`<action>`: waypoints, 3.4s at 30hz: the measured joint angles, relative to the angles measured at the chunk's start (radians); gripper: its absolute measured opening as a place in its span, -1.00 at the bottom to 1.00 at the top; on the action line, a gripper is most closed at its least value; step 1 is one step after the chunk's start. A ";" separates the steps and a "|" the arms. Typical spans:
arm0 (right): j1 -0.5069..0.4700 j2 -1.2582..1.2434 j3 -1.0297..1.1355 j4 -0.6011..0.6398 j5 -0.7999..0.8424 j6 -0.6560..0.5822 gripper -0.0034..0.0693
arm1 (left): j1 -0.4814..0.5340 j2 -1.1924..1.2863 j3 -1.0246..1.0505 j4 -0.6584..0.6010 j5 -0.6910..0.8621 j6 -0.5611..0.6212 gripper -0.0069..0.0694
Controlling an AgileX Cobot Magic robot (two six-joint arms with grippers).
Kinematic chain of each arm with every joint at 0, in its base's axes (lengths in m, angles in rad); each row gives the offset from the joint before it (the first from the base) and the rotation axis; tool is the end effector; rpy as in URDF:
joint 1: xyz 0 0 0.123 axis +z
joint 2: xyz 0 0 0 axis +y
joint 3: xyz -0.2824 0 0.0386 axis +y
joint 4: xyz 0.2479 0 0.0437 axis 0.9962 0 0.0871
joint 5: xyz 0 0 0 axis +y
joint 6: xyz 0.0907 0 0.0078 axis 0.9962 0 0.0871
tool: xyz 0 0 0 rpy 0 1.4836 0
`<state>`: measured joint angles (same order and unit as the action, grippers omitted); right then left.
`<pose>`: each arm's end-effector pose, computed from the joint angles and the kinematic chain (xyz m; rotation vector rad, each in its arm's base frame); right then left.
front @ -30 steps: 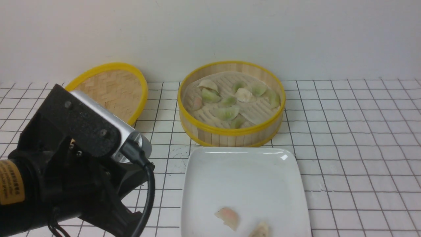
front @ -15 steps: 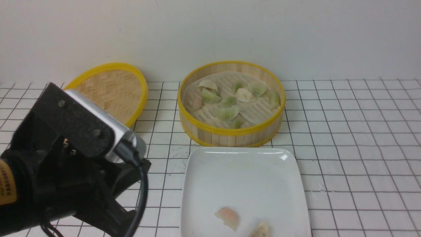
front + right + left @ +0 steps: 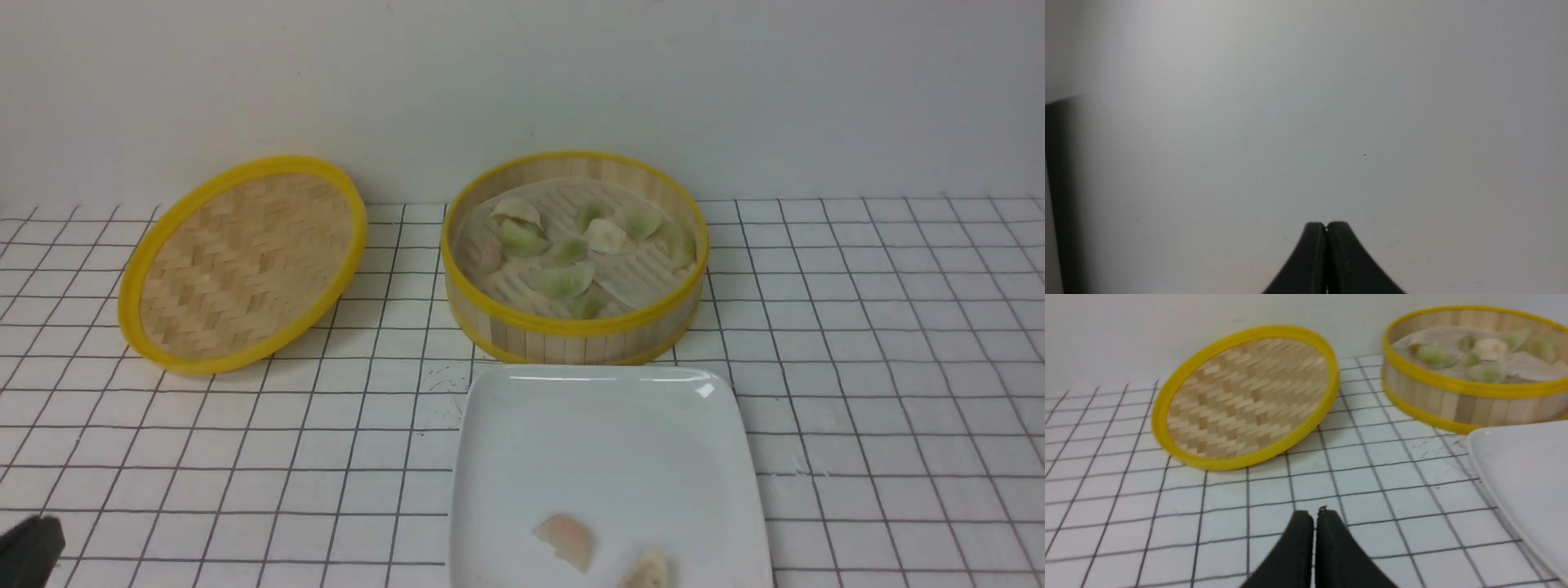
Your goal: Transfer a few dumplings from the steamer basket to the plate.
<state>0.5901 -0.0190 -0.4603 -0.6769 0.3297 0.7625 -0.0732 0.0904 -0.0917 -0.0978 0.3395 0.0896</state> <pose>0.0118 -0.0144 0.3361 -0.1283 1.2795 0.4754 0.0578 -0.0072 0.2084 0.0872 1.8189 -0.0832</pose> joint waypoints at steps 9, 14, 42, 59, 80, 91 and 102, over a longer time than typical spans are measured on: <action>0.000 0.000 0.000 0.000 0.000 0.000 -0.94 | 0.042 -0.100 0.119 0.001 0.043 0.000 -0.83; 0.000 0.000 0.000 0.000 0.000 0.000 -0.94 | 0.042 -0.100 0.119 0.001 0.043 0.000 -0.83; 0.000 0.000 0.000 0.268 -0.022 -0.283 -0.94 | 0.042 -0.100 0.119 0.002 0.043 0.000 -0.83; -0.240 0.000 0.090 0.632 0.061 -0.723 -0.94 | 0.042 -0.100 0.119 0.002 0.043 0.000 -0.83; -0.668 0.003 0.480 0.677 0.067 -0.720 -0.94 | 0.042 -0.100 0.119 0.002 0.044 0.000 -0.83; -0.670 0.003 0.480 0.677 0.066 -0.720 -0.94 | 0.042 -0.100 0.119 0.002 0.044 0.000 -0.83; -0.670 0.003 0.480 0.677 0.065 -0.721 -0.94 | 0.042 -0.100 0.119 0.002 0.044 0.000 -0.83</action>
<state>-0.0802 -0.0158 0.0196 0.0000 0.3948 0.0417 -0.0316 -0.0100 0.0276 -0.0953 0.3836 0.0896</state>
